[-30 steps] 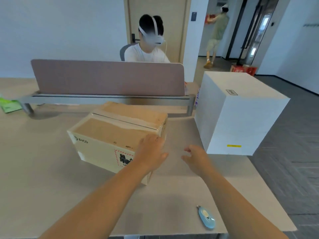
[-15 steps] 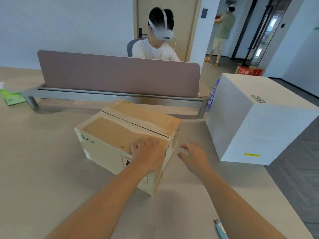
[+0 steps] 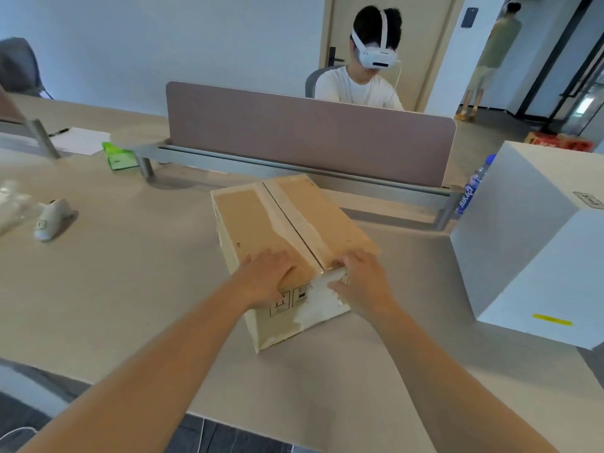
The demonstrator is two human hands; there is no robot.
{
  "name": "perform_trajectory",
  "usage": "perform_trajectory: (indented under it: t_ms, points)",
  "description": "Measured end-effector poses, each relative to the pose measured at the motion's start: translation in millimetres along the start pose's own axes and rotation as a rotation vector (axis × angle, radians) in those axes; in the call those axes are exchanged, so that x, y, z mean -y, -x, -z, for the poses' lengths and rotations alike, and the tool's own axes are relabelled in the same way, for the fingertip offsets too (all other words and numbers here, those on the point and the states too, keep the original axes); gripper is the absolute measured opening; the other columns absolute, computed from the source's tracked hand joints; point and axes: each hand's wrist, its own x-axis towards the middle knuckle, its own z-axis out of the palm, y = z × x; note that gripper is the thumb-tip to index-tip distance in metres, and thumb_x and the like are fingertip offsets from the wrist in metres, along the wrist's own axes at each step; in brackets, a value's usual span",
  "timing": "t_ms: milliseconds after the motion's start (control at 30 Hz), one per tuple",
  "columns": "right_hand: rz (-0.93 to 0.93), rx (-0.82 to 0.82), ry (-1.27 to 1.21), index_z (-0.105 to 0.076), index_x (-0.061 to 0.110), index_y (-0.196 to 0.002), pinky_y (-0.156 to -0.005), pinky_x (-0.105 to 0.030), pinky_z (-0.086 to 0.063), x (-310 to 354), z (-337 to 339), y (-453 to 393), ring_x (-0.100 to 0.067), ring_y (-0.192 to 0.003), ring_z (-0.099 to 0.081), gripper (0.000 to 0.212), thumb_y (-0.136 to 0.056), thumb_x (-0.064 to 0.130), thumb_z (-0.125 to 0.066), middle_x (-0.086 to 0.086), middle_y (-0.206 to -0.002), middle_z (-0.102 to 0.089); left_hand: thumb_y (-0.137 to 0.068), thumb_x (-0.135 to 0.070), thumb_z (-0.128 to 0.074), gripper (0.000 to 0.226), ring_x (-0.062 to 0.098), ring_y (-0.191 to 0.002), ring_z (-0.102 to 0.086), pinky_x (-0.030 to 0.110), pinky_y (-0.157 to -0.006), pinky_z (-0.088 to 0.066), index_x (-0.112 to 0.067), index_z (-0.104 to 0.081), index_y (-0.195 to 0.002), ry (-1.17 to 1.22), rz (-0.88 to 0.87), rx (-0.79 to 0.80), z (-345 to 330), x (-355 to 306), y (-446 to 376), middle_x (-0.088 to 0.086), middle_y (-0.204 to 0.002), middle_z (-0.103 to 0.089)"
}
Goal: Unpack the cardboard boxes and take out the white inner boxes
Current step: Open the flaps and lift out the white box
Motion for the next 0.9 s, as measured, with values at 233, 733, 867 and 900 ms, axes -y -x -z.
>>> perform_trajectory:
  t_ms: [233, 733, 867, 900]
  points:
    - [0.069, 0.061, -0.002, -0.044, 0.015, -0.131, -0.111, -0.028, -0.018, 0.7, -0.7, -19.9, -0.018, -0.136, -0.028, 0.054, -0.085, 0.039, -0.060, -0.001, -0.147, -0.034, -0.084, -0.058, -0.052, 0.060, 0.022, -0.133, -0.029, 0.044, -0.109, -0.020, -0.020, -0.042, -0.129, 0.052, 0.156, -0.216, -20.6, -3.4, -8.6, -0.003, -0.136, -0.045]
    - [0.208, -0.060, 0.186, -0.058, 0.020, -0.105, -0.076, -0.030, -0.043, 10.2, 2.5, -31.1, -0.018, -0.098, -0.058, 0.028, -0.095, 0.038, -0.040, 0.006, -0.108, -0.061, -0.073, -0.063, -0.028, 0.083, 0.021, -0.145, -0.012, 0.034, -0.115, -0.005, -0.016, -0.038, -0.140, 0.337, 0.034, -0.336, -10.2, 25.9, 3.7, -0.001, -0.153, -0.024]
    - [0.263, -0.110, 0.265, -0.052, 0.018, -0.113, -0.067, -0.027, -0.036, 17.5, 4.2, -34.2, -0.021, -0.090, -0.060, 0.036, -0.099, 0.040, -0.028, 0.004, -0.109, -0.061, -0.082, -0.046, -0.039, 0.066, 0.022, -0.143, -0.019, 0.029, -0.113, -0.012, -0.015, -0.038, -0.140, 0.387, 0.045, -0.350, -2.0, 36.7, 6.5, 0.000, -0.152, -0.029]
    - [0.260, -0.128, 0.259, -0.050, 0.018, -0.117, -0.067, -0.028, -0.037, 20.6, 6.3, -34.7, -0.022, -0.090, -0.061, 0.037, -0.099, 0.039, -0.025, 0.003, -0.111, -0.061, -0.087, -0.041, -0.046, 0.060, 0.022, -0.139, -0.027, 0.022, -0.109, -0.017, -0.013, -0.039, -0.139, 0.402, 0.038, -0.380, 1.8, 38.4, 8.5, 0.002, -0.149, -0.034]
